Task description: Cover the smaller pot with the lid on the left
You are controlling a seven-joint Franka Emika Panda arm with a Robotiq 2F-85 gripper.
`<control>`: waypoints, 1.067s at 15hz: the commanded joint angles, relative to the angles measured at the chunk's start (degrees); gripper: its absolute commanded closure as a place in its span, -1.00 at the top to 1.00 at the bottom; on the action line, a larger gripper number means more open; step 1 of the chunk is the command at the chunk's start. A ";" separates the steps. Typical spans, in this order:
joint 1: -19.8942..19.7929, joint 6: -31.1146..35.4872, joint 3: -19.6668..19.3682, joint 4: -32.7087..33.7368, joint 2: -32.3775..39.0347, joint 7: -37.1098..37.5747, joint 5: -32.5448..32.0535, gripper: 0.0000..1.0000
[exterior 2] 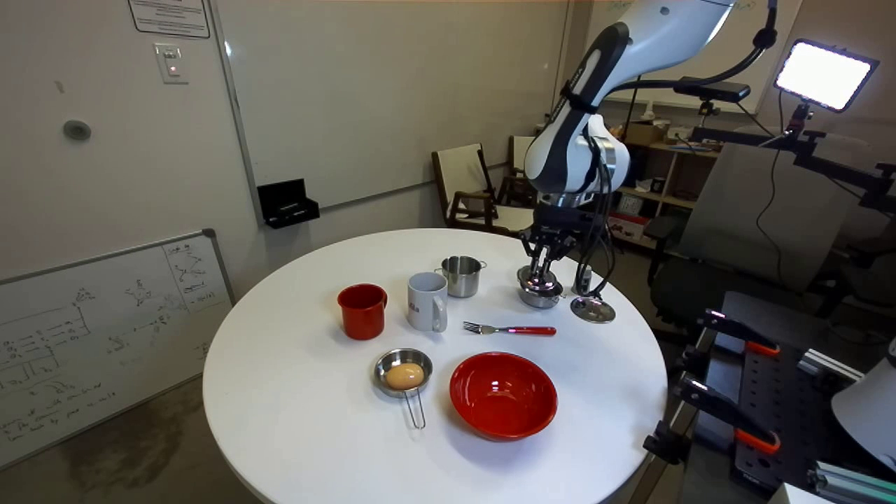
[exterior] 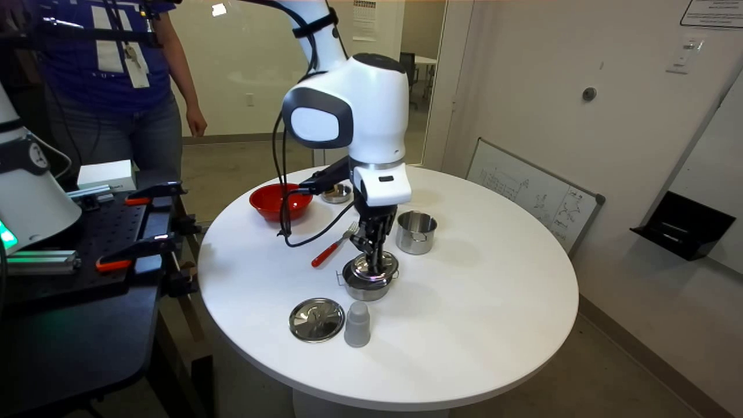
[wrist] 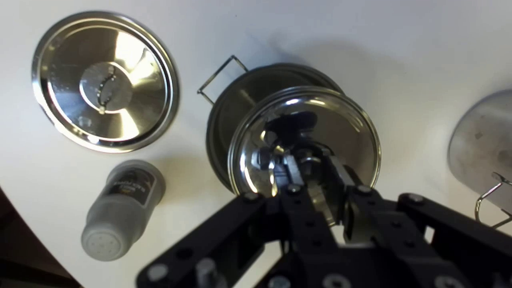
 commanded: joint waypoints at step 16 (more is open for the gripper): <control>4.44 -3.84 -4.05 -0.21 0.70 7.35 -0.41 0.57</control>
